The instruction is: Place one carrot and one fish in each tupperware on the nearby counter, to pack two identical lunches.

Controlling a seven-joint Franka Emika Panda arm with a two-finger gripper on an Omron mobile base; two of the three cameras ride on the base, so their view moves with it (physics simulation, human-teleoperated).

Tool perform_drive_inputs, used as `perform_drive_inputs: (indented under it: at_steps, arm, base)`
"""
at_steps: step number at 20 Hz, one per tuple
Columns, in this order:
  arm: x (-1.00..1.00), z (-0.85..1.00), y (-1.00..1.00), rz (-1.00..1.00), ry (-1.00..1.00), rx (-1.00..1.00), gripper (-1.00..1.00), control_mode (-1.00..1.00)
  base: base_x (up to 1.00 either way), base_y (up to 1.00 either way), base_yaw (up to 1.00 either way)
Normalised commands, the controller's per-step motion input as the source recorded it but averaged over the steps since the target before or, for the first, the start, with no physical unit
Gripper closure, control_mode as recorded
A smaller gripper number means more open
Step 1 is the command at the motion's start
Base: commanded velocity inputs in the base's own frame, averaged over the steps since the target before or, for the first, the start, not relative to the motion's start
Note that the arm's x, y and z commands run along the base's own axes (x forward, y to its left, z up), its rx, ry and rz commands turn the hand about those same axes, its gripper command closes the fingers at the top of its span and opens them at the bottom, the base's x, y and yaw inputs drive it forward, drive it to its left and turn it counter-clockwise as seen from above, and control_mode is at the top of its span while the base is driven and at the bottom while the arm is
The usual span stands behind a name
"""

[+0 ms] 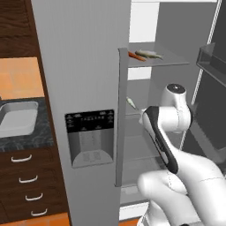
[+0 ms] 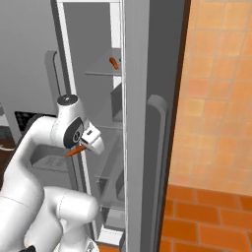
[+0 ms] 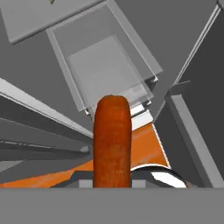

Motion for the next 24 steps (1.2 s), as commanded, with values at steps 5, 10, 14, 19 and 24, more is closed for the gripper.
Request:
perform_drive_inputs:
  at_steps: [5,10,14,19,24]
  arm:
    - [0.0,0.0,0.0,0.0,0.0,0.0,1.0,1.0]
    - [0.0,0.0,0.0,0.0,0.0,0.0,1.0,1.0]
    - [0.0,0.0,0.0,0.0,0.0,0.0,1.0,1.0]
    - [0.0,0.0,0.0,0.0,0.0,0.0,1.0,1.0]
    - [0.0,0.0,0.0,0.0,0.0,0.0,1.0,1.0]
  base:
    - [-1.0,0.87,0.0]
    - [-0.42,1.0,0.0]
    - [0.13,1.0,0.0]
    - [0.35,1.0,-0.02]
    - [0.84,0.85,-0.01]
